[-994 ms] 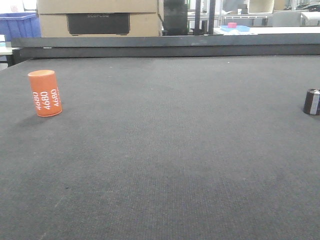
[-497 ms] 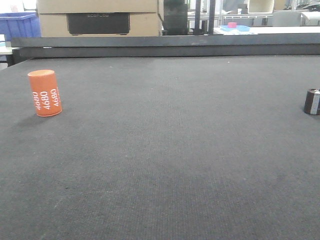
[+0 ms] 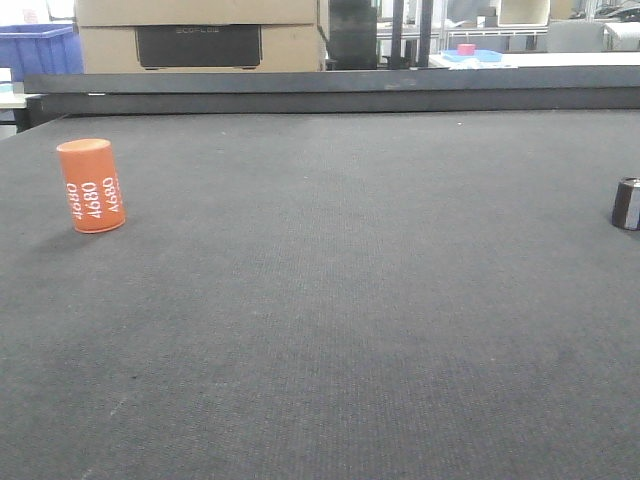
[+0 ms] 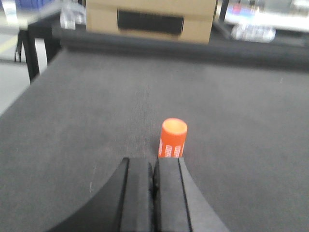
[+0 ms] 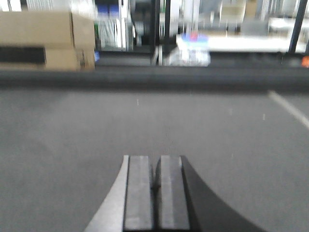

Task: Place cylindrical capacitor in blue bin on shelf
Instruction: 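Move both grippers above the orange cylinder and the brown capacitor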

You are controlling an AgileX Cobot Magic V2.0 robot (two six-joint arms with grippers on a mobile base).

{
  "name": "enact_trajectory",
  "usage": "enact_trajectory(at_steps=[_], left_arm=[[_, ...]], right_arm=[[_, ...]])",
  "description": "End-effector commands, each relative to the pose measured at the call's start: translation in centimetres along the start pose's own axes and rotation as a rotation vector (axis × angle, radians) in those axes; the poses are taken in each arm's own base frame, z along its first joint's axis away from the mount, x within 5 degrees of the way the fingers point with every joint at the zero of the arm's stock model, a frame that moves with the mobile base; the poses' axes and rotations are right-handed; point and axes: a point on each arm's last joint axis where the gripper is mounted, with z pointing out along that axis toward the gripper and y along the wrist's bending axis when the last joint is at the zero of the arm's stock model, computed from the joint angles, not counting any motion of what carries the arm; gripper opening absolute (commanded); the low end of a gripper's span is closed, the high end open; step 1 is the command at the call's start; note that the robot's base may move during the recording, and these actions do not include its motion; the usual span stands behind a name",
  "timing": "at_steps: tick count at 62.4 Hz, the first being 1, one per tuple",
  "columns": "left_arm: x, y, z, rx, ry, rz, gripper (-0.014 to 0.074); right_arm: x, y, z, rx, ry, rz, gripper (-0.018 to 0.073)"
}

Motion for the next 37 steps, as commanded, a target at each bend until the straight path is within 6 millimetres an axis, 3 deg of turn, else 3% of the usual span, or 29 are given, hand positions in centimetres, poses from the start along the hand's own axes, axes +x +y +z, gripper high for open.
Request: enact_trajectory(at_steps=[1, 8, 17, 26, 37], left_arm=[[-1.8, -0.2, 1.9, -0.009, 0.132, -0.007, -0.0111], [-4.4, -0.4, 5.2, -0.026, 0.305, -0.006, -0.0111], [-6.7, -0.7, 9.0, -0.027, 0.325, -0.006, -0.0111], [-7.0, -0.8, 12.6, -0.028, 0.359, -0.006, -0.0111], [-7.4, -0.8, 16.6, -0.042, 0.506, -0.005, -0.0111]], right_arm=[[-1.3, 0.0, 1.8, 0.009, 0.104, -0.006, -0.0168], [-3.1, 0.1, 5.0, 0.013, 0.298, -0.005, -0.0168], [-4.9, 0.1, 9.6, 0.019, 0.531, -0.003, -0.0168], [-5.4, 0.1, 14.0, 0.021, 0.666, 0.0, -0.0168], [-5.0, 0.3, 17.6, 0.006, 0.773, 0.037, -0.0168]])
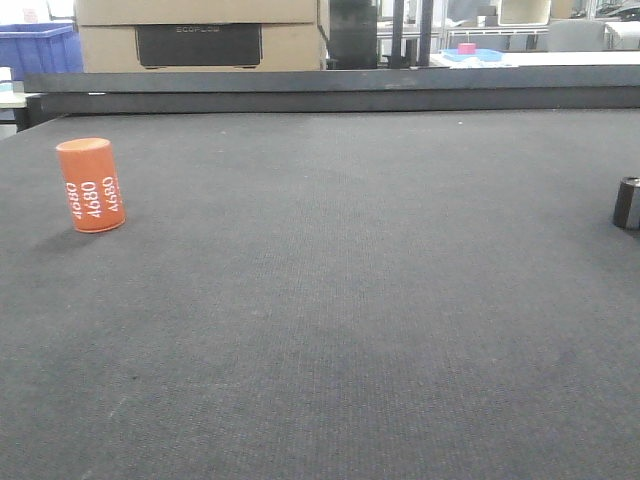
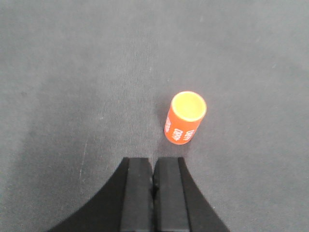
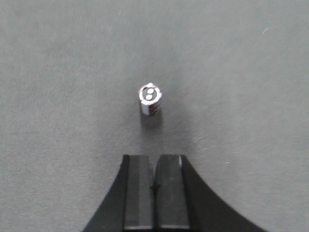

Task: Place cylindrical capacitor in blue bin on shelf
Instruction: 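Move both grippers above the orange cylinder and the brown capacitor, then lower the open right gripper around the brown capacitor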

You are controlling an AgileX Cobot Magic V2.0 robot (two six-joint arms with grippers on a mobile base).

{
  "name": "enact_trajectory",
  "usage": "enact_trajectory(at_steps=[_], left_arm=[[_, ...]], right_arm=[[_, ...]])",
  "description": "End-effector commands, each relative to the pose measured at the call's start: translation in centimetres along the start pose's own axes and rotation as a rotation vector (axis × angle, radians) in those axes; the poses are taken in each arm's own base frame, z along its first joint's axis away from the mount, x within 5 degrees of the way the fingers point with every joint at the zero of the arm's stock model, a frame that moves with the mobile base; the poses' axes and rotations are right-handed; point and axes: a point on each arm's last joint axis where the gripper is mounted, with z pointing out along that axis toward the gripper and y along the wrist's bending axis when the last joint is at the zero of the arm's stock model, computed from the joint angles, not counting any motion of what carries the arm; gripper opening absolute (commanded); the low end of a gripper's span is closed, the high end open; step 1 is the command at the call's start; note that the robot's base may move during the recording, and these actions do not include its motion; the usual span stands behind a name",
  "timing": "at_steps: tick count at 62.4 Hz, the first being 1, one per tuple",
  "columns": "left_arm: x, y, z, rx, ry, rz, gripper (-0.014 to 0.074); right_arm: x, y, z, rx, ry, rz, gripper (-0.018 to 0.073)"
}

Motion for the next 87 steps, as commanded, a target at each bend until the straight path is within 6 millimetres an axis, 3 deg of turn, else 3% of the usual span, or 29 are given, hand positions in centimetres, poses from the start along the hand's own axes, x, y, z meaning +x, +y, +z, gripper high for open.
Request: enact_trajectory(at_steps=[1, 19, 33, 40, 50, 56, 75, 87], left_arm=[[-1.4, -0.1, 1.0, -0.002, 0.045, -0.005, -0.0111], [-4.1, -0.4, 4.1, -0.02, 0.237, -0.007, -0.0111], [-4.2, -0.5, 4.2, -0.01, 0.238, -0.015, -0.0111], [-4.2, -0.5, 4.2, -0.01, 0.24, -0.015, -0.0111], [-4.2, -0.5, 4.2, -0.01, 0.24, -0.015, -0.0111], [-4.2, -0.5, 4.2, -0.01, 0.24, -0.015, -0.0111], [-4.2, -0.6, 4.2, -0.005, 0.238, -0.019, -0.0111], [-4.1, -0.6, 4.2, -0.005, 0.238, -0.019, -0.0111]], right_arm=[[-1.0, -0.1, 1.2, 0.0, 0.041, 0.004, -0.0168], [-4.1, -0.2, 7.4, 0.013, 0.232, 0.001, -0.0168], [-6.0, -0.5, 12.3, 0.032, 0.34, -0.01, -0.016], [-6.8, -0.5, 14.0, 0.032, 0.36, -0.01, -0.0054], [-6.8, -0.6, 16.3, 0.034, 0.425, -0.008, 0.0256], [-6.5, -0.7, 17.5, 0.037, 0.443, -0.008, 0.0356], [-4.9, -1.0, 21.1, 0.04, 0.516, -0.005, 0.037], [-5.3, -1.0, 21.5, 0.039, 0.468, -0.006, 0.037]])
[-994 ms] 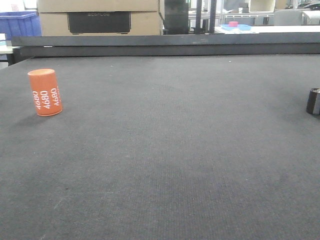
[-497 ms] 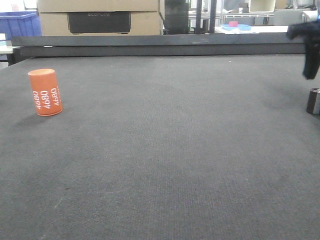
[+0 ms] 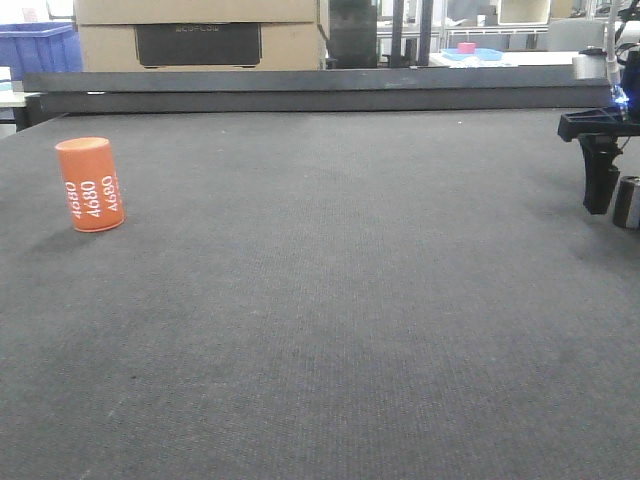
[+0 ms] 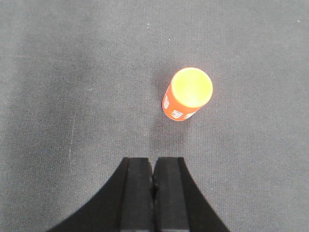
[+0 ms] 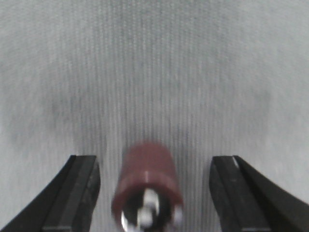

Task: Place cylindrical capacitor in blue bin on shelf
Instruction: 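Lower the open right gripper around the brown capacitor, then lower the left gripper onto the orange cylinder and close both grippers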

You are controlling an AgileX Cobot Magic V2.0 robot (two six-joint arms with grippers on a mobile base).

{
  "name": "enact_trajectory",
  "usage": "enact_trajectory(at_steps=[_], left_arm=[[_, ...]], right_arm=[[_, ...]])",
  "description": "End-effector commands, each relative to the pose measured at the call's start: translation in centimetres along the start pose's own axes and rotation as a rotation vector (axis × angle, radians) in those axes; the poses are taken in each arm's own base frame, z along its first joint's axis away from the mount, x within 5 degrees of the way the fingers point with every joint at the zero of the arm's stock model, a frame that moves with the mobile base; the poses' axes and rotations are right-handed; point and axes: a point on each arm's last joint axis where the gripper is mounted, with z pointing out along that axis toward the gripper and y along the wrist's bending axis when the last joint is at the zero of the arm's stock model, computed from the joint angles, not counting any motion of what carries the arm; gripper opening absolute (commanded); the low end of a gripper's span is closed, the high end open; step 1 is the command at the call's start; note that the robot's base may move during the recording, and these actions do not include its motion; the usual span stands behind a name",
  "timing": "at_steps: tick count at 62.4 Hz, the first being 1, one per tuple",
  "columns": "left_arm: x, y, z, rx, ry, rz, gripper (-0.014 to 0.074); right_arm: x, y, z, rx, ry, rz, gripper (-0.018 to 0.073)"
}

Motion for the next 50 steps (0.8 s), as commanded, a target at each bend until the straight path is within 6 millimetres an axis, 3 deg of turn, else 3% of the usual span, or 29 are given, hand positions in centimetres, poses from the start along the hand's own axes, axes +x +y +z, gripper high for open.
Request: enact_trajectory(at_steps=[1, 50], left_arm=[[-0.18, -0.05, -0.27, 0.008, -0.014, -0.006, -0.0111], [-0.18, -0.05, -0.27, 0.008, -0.014, -0.006, -0.0111]], right_arm=[[-0.39, -0.28, -0.32, 0.011, -0.041, -0.007, 0.037], [0.12, -0.25, -0.32, 0.007, 0.015, -0.004, 0.037]])
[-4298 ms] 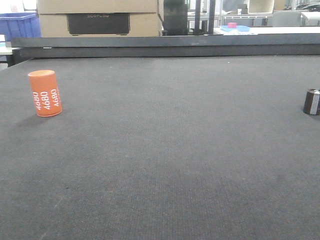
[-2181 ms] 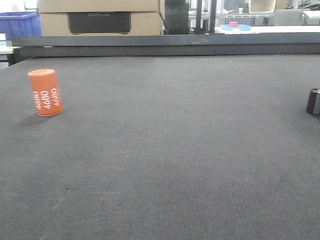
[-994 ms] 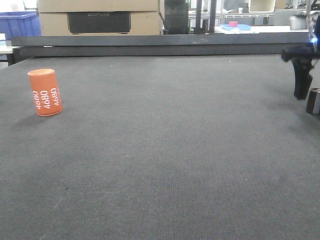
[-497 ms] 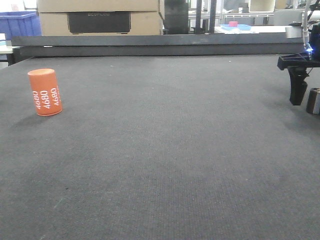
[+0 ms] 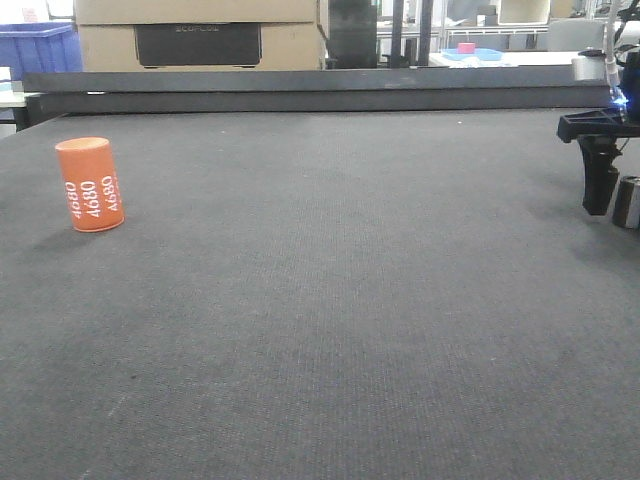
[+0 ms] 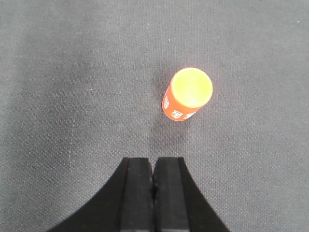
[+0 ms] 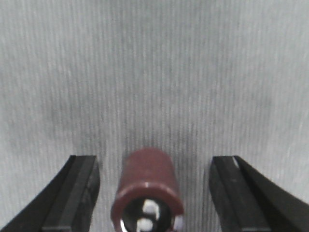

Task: Place cylindrical capacitor in blue bin on shelf
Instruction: 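Lower the left gripper onto the orange cylinder and close both grippers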

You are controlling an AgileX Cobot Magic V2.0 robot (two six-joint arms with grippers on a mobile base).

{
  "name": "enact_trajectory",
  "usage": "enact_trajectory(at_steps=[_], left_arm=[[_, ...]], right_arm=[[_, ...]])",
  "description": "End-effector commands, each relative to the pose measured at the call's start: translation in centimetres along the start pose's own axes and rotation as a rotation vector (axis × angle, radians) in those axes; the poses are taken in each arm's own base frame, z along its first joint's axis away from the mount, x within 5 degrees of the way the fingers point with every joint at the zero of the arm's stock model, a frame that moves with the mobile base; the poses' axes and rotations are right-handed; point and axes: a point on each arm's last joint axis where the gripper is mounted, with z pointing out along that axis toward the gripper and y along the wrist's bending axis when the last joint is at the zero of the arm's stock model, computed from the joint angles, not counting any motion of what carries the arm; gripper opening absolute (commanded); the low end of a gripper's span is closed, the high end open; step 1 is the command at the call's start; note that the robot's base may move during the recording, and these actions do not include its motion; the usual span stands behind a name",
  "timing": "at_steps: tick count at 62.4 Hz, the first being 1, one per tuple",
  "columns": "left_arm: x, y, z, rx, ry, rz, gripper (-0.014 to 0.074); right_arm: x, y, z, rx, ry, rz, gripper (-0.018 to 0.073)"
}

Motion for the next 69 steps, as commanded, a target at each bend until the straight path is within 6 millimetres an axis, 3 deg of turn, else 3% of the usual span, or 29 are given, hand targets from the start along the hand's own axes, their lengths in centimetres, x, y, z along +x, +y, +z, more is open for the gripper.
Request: enact_trajectory(at_steps=[1, 10, 13, 26, 34, 44, 48, 69], left_arm=[[-0.2, -0.1, -0.3, 0.008, -0.014, -0.006, -0.0111], [-0.2, -0.1, -0.3, 0.008, -0.014, -0.006, -0.0111], [-0.2, -0.1, -0.3, 0.008, -0.014, -0.006, -0.0111], [-0.8, -0.6, 0.5, 0.056, -0.054, -0.035, -0.0077], [-1.2, -1.1, 2.1, 0.087, -0.05, -0.051, 0.0092], [-1.7, -2.4, 4.2, 0.075, -0.071, 0.02, 0.0398], [-2.0, -3.1, 5.1, 0.065, -0.068, 0.059, 0.0463], [-4.7, -4.7, 9.5, 0.011, 0.011, 0.145, 0.0486]], right_arm=[[0.0, -0.2, -0.3, 0.007, -0.003, -0.004, 0.037], [0.0, -0.2, -0.3, 0.007, -0.003, -0.004, 0.0368], [0.0, -0.2, -0.3, 0.007, -0.001, -0.004, 0.033], [0.0, -0.2, -0.3, 0.007, -0.003, -0.004, -0.0167], [-0.1, -0.2, -0.3, -0.001, -0.006, 0.0, -0.0162], [-0.1, -0.1, -0.3, -0.006, -0.006, 0.003, -0.0162], [-0.1, -0.1, -0.3, -0.008, -0.006, 0.004, -0.0162], [0.0, 0.0, -0.3, -0.015, -0.002, 0.008, -0.0162]])
